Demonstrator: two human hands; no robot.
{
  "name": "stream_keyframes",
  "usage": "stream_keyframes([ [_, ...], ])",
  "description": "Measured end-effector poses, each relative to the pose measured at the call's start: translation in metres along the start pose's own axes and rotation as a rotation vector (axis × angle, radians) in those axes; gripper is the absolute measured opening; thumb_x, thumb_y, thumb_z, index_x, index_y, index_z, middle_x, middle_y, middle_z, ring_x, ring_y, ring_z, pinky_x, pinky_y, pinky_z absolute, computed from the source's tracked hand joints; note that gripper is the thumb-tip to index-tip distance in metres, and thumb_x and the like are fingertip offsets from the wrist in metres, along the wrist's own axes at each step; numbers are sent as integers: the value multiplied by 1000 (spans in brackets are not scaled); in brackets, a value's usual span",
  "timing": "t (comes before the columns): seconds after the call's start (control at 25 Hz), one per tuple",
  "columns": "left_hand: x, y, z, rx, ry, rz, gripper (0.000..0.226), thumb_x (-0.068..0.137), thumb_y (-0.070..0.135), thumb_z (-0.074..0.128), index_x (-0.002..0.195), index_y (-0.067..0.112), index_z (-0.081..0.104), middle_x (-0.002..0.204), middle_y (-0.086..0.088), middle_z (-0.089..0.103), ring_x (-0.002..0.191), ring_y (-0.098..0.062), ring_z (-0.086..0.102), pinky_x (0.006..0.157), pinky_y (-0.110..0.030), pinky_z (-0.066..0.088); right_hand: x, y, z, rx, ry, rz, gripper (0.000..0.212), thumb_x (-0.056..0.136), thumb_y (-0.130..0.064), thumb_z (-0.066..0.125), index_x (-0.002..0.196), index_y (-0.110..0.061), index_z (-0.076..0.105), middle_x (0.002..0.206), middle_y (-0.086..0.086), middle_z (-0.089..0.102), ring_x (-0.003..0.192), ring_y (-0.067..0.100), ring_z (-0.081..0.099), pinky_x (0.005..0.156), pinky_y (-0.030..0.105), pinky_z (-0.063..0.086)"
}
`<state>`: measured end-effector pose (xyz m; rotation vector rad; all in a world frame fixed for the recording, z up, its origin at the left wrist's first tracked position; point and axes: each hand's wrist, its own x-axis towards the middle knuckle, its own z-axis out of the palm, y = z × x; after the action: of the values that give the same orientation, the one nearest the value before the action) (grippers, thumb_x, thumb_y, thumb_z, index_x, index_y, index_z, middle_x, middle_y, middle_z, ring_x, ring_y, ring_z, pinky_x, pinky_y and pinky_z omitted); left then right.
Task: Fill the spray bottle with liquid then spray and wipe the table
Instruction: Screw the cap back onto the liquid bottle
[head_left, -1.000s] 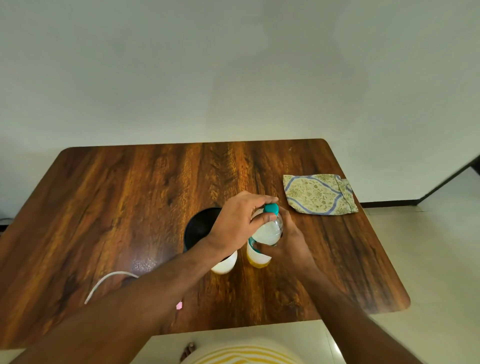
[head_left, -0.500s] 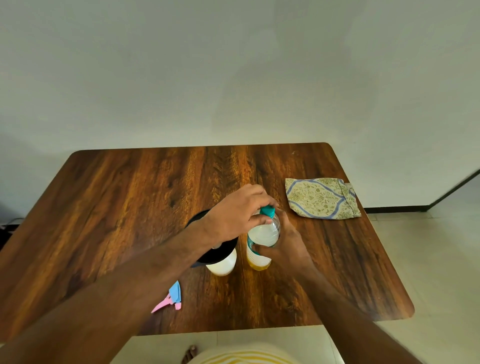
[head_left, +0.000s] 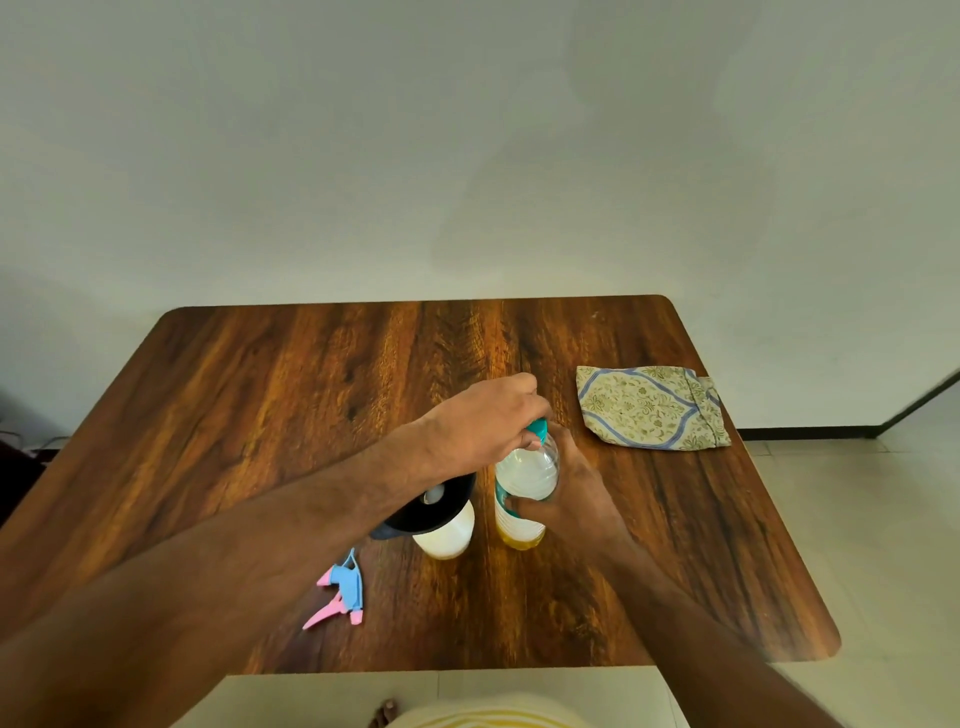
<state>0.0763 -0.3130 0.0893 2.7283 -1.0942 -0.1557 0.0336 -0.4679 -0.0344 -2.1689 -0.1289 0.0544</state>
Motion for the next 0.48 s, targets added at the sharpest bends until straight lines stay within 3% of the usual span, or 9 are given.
stream_keyframes([
  [0.16, -1, 3, 1, 16, 44, -23, 37, 93, 34, 64, 122, 12, 62, 112, -4, 58, 98, -17, 60, 85, -33, 53, 0, 1, -1, -9, -3, -20, 97, 57, -41, 87, 136, -34, 32, 128, -12, 54, 114, 8, 54, 91, 36, 55],
  [0.36, -1, 2, -12, 63, -81, 166, 39, 93, 12, 64, 131, 16, 59, 128, -2, 58, 114, -16, 50, 99, -35, 46, 0, 0, -3, -4, 9, -48, 96, 58, -38, 88, 137, -32, 33, 128, -10, 55, 115, 8, 53, 94, 33, 52],
  [0.48, -3, 7, -7, -38, 16, 30, 58, 87, 41, 70, 136, 16, 53, 125, 0, 54, 114, -11, 52, 97, -27, 47, 1, 1, -5, 29, 0, -39, 96, 58, -38, 87, 137, -33, 33, 126, -14, 55, 113, 7, 55, 90, 34, 54],
])
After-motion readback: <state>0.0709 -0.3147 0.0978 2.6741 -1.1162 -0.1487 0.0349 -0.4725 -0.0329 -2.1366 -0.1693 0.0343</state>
